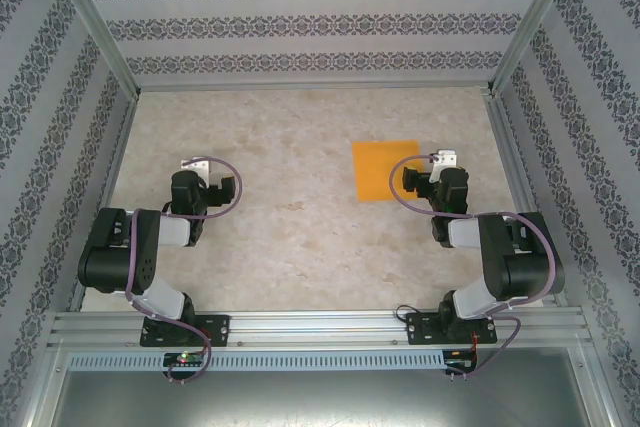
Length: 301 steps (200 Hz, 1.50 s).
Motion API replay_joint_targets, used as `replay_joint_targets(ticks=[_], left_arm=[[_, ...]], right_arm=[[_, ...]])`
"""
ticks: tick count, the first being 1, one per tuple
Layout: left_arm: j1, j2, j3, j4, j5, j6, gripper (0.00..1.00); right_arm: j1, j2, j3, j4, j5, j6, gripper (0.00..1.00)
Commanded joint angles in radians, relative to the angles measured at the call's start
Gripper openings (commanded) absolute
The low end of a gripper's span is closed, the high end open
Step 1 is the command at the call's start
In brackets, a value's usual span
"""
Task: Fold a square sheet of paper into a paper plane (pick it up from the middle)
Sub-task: Move the square sheet of paper to the center of the table.
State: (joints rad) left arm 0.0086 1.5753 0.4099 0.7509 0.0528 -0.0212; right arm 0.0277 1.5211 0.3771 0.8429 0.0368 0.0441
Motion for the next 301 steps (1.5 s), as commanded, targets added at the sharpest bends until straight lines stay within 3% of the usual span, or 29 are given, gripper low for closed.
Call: replay_joint_targets(ticks=[1,91,127,174,207,248,301], left_arm=[[0.005,-0.014,0.013,0.058,0.015,0.021,1.00],[0.006,-0.014,0.015,0.058,0.017,0.018,1.00],[0.005,-0.020,0.009,0.063,0.008,0.017,1.00],[0.004,-0.213,0.067,-0.182,-0.041,0.001,1.00],[0.003,-0.365,0.123,-0.395,-0.028,-0.140,1.00],[-0.021,-0.378,0.251,-0.677,0.199,-0.357,1.00],[-0.169,-0.285,0.340,-0.791,0.354,-0.459,1.00]], right_arm=[[-0.013,-0.016,0.014,0.030,-0.014,-0.018,0.98],[-0.019,-0.016,0.010,0.040,-0.026,-0.011,0.98],[-0.026,-0.059,-0.027,0.086,0.026,0.019,0.97],[-0.015,-0.333,0.103,-0.368,-0.053,0.022,0.98],[0.055,-0.410,0.263,-0.688,-0.107,0.089,0.98],[0.180,-0.347,0.418,-0.955,-0.096,0.220,0.98],[0.300,-0.129,0.594,-1.123,-0.005,0.343,0.98]])
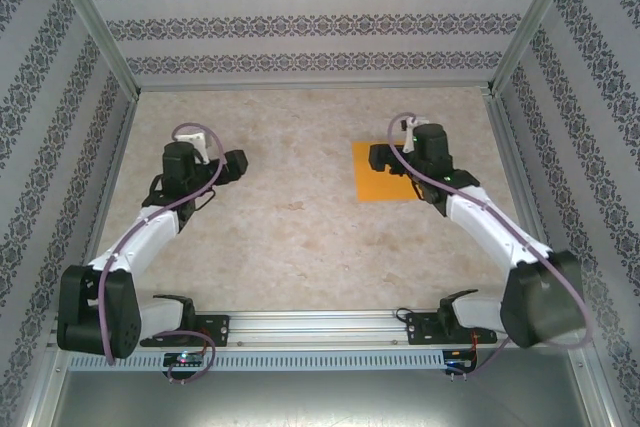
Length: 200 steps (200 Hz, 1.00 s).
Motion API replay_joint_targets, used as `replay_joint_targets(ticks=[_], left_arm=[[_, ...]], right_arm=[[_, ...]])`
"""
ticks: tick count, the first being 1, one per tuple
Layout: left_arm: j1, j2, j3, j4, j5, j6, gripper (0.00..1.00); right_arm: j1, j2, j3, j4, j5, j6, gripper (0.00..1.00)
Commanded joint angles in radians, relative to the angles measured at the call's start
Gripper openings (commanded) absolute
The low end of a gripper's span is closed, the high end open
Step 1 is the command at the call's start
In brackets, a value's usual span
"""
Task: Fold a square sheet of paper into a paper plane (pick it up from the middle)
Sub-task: Move the square sheet of paper to the center of the table.
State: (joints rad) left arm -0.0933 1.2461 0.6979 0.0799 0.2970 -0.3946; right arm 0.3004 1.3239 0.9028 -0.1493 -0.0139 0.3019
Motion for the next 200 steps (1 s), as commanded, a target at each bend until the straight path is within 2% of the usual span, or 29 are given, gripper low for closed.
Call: replay_joint_targets(ticks=[1,37,61,132,200], left_arm=[[-0.071,0.047,0.054,-0.121,0.110,-0.087,1.00],[-0.139,0.124,0.102,-0.117,0.148,-0.121,1.00],[-0.168,0.163,0.127,-0.108,0.160,-0.131,1.00],[-0.186,0.245,0.158,-0.117,0.175,-0.125,1.00],[-0.186,0.235,0.168,-0.211,0.164,-0.078,1.00]], right_arm=[[0.028,0.072,0.070,-0.132,0.045,0.086,0.98],[0.045,0.198,0.163,-0.196,0.091,0.086,0.98],[0.038,0.292,0.249,-0.244,0.102,0.029,0.98],[-0.054,0.528,0.433,-0.351,0.034,-0.038,0.97],[-0.072,0.664,0.517,-0.461,0.046,-0.118,0.96]])
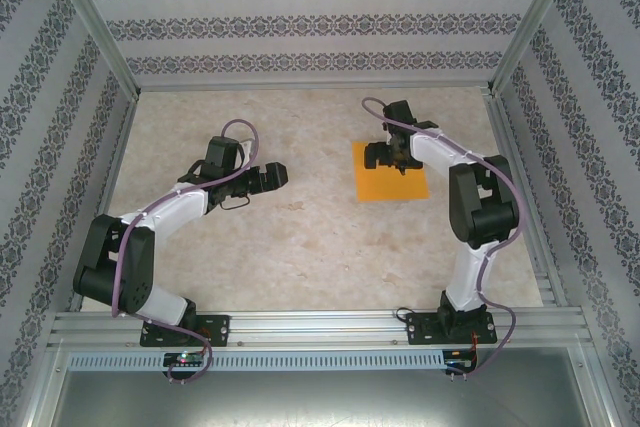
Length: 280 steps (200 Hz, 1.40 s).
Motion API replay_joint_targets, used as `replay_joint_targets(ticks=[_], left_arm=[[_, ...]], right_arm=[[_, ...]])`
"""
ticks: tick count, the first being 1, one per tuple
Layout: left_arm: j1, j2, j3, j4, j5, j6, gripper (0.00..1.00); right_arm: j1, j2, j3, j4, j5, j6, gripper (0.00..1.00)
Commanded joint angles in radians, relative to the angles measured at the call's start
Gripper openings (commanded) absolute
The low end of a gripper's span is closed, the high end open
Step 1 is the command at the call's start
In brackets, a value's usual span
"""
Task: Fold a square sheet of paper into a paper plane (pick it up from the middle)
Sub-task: Move the square sheet of paper to the center of the table.
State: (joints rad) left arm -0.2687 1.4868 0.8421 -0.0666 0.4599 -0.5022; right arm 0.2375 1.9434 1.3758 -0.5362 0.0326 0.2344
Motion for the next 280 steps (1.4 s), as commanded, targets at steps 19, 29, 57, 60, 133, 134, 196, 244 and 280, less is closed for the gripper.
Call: replay_joint_targets(ticks=[19,29,57,60,133,134,196,244,280], left_arm=[[-0.010,-0.017,0.018,-0.080,-0.001,0.033,1.00],[-0.011,-0.022,0.019,-0.095,-0.004,0.036,1.00],[-0.011,-0.042,0.013,-0.117,-0.009,0.044,1.00],[-0.010,-0.045,0.012,-0.120,-0.011,0.045,1.00],[-0.011,-0.078,0.001,-0.168,-0.037,0.082,1.00],[-0.011,-0.078,0.000,-0.168,-0.037,0.082,1.00],[-0.011,-0.097,-0.024,-0.165,-0.040,0.083,1.00],[-0.011,-0.126,-0.041,-0.178,-0.048,0.090,1.00],[-0.011,-0.172,-0.051,-0.227,-0.084,0.113,1.00]], right_arm=[[-0.006,0.054,0.062,-0.085,0.005,-0.053,0.94],[0.001,0.065,0.084,-0.106,0.014,-0.052,0.94],[0.021,0.107,0.125,-0.145,-0.036,-0.019,0.92],[0.022,0.111,0.125,-0.146,-0.037,-0.013,0.92],[0.071,0.153,0.127,-0.162,-0.011,0.040,0.91],[0.071,0.153,0.128,-0.163,-0.013,0.041,0.91],[0.120,0.154,0.090,-0.171,-0.075,0.117,0.86],[0.200,0.127,0.053,-0.170,-0.053,0.183,0.86],[0.275,0.096,0.010,-0.143,-0.056,0.266,0.86]])
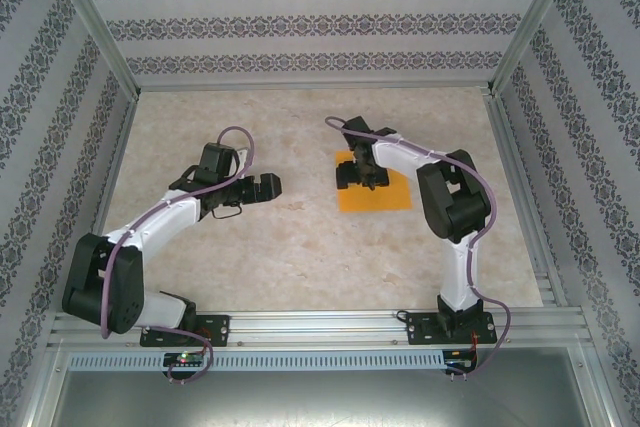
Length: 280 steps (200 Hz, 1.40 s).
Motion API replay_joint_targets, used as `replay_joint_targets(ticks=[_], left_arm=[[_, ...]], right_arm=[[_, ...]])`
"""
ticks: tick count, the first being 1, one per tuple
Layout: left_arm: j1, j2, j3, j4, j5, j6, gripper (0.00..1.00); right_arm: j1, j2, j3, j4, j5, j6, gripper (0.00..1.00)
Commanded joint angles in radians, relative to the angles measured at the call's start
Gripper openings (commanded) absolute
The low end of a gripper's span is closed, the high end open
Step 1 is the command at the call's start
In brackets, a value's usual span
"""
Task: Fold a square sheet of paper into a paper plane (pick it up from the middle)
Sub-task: Move the square sheet of paper to the center of the table.
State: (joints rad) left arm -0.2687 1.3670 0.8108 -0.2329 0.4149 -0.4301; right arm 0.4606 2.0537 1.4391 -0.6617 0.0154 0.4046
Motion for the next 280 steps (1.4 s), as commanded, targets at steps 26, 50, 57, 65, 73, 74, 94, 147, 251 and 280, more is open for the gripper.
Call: replay_joint_targets(ticks=[26,50,57,65,73,74,94,147,251,280], left_arm=[[-0.009,-0.109,-0.048,-0.124,-0.112,0.062,1.00],[-0.009,-0.174,-0.103,-0.129,-0.116,0.034,1.00],[-0.010,-0.186,-0.117,-0.131,-0.114,0.028,1.00],[-0.009,-0.197,-0.134,-0.129,-0.114,0.021,1.00],[-0.009,-0.204,-0.150,-0.129,-0.116,0.017,1.00],[-0.009,-0.205,-0.151,-0.128,-0.116,0.016,1.00],[-0.009,-0.204,-0.167,-0.126,-0.103,0.006,1.00],[-0.010,-0.206,-0.173,-0.090,-0.043,-0.011,1.00],[-0.009,-0.184,-0.170,-0.068,-0.024,-0.006,1.00],[-0.010,-0.181,-0.170,-0.067,-0.024,-0.006,1.00]], right_arm=[[0.131,-0.045,-0.077,0.011,-0.060,0.188,0.86],[0.210,-0.047,-0.063,0.009,-0.061,0.246,0.86],[0.230,-0.048,-0.054,0.008,-0.061,0.255,0.86],[0.245,-0.051,-0.047,0.004,-0.058,0.266,0.86],[0.259,-0.056,-0.045,0.008,-0.063,0.283,0.86],[0.260,-0.056,-0.046,0.009,-0.064,0.284,0.86],[0.269,-0.083,-0.037,0.003,-0.056,0.295,0.86],[0.255,-0.174,-0.039,-0.080,0.035,0.221,0.92],[0.217,-0.051,-0.017,-0.055,0.053,0.150,0.89],[0.214,-0.027,-0.019,-0.043,0.064,0.148,0.88]])
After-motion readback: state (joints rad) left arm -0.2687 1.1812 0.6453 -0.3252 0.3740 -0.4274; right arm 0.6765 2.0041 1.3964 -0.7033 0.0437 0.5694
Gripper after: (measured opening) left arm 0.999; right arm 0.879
